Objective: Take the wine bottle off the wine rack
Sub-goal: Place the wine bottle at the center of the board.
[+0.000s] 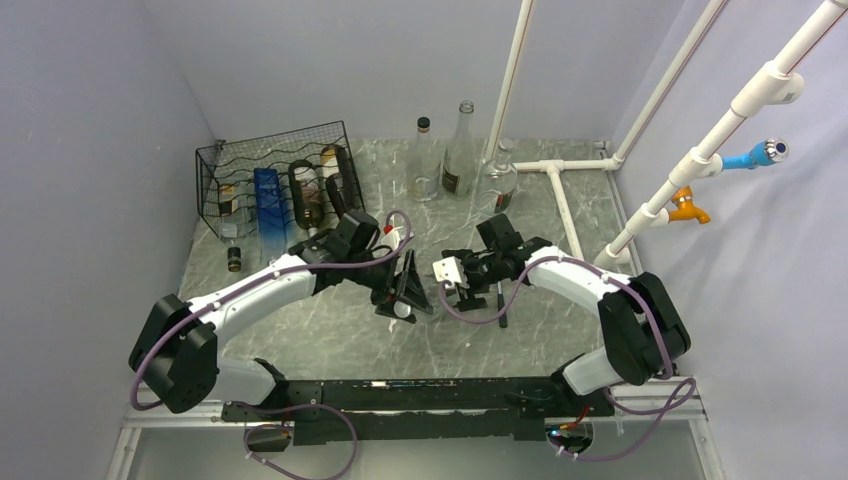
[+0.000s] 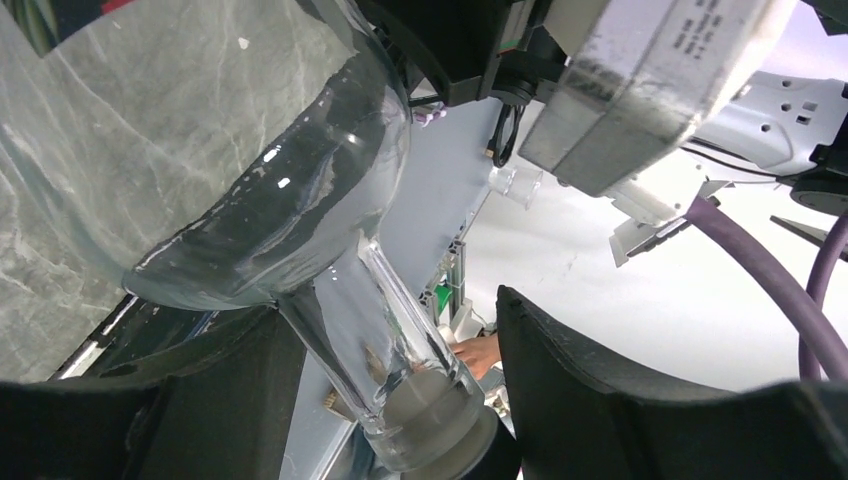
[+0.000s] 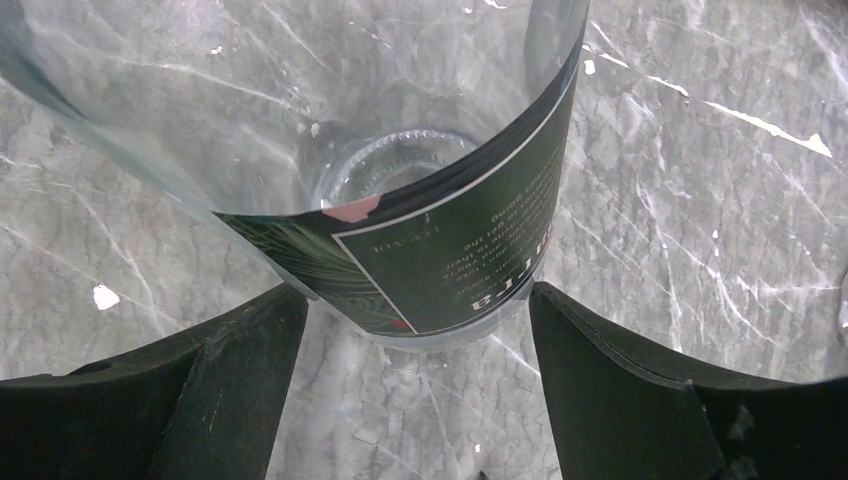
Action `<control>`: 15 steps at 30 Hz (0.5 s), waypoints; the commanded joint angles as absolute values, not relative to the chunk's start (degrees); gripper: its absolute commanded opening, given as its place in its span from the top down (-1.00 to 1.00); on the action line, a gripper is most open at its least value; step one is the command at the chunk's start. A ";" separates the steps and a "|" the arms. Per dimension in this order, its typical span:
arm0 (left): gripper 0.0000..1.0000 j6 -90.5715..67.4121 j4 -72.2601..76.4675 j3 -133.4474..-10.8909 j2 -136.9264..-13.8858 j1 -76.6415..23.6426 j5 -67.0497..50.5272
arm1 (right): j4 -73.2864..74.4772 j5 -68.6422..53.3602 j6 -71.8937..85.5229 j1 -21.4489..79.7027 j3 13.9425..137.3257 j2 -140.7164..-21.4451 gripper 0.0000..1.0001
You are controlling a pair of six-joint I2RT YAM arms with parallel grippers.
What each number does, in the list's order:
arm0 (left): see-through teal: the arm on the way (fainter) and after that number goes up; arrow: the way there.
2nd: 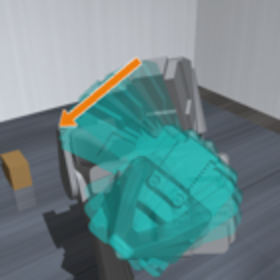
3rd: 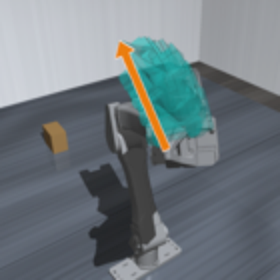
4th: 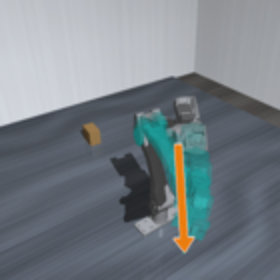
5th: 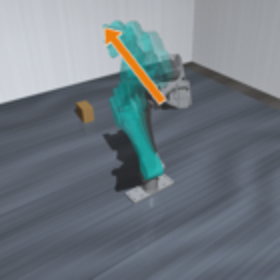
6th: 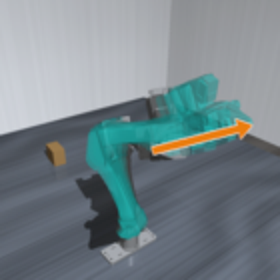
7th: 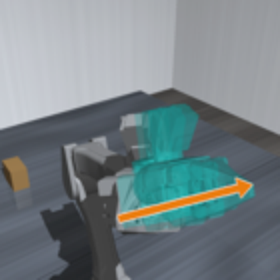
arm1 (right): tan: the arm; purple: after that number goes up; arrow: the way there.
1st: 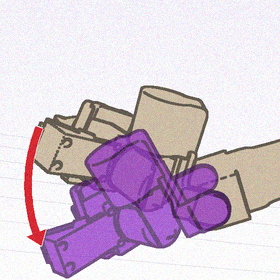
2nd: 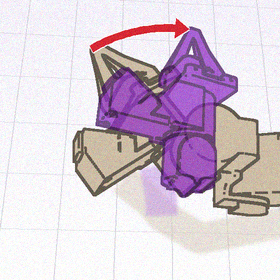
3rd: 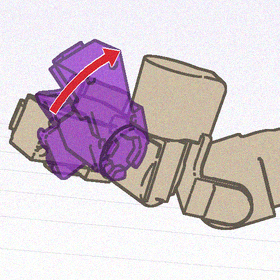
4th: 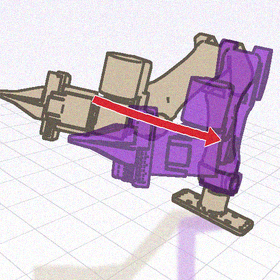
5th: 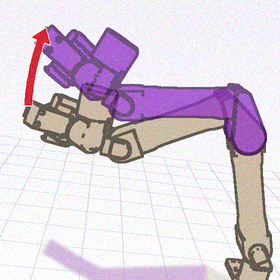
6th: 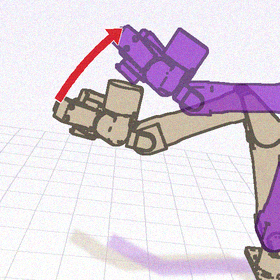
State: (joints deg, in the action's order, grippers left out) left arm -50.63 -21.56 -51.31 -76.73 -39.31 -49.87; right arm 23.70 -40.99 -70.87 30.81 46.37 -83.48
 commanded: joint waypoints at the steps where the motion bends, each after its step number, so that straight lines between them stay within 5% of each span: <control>1: -0.41 -47.64 -12.87 -55.39 -76.57 -39.55 -54.35 | 28.11 -46.44 -70.42 31.20 47.80 -84.99 -0.68; 15: -0.48 -46.43 -12.74 -58.06 -78.31 -39.55 -56.30 | 30.25 -47.07 -70.58 30.54 49.02 -85.76 -0.74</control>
State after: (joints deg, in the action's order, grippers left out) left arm -50.24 -20.84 -54.00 -78.65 -39.31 -52.16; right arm 26.55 -42.04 -70.85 30.09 47.77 -85.21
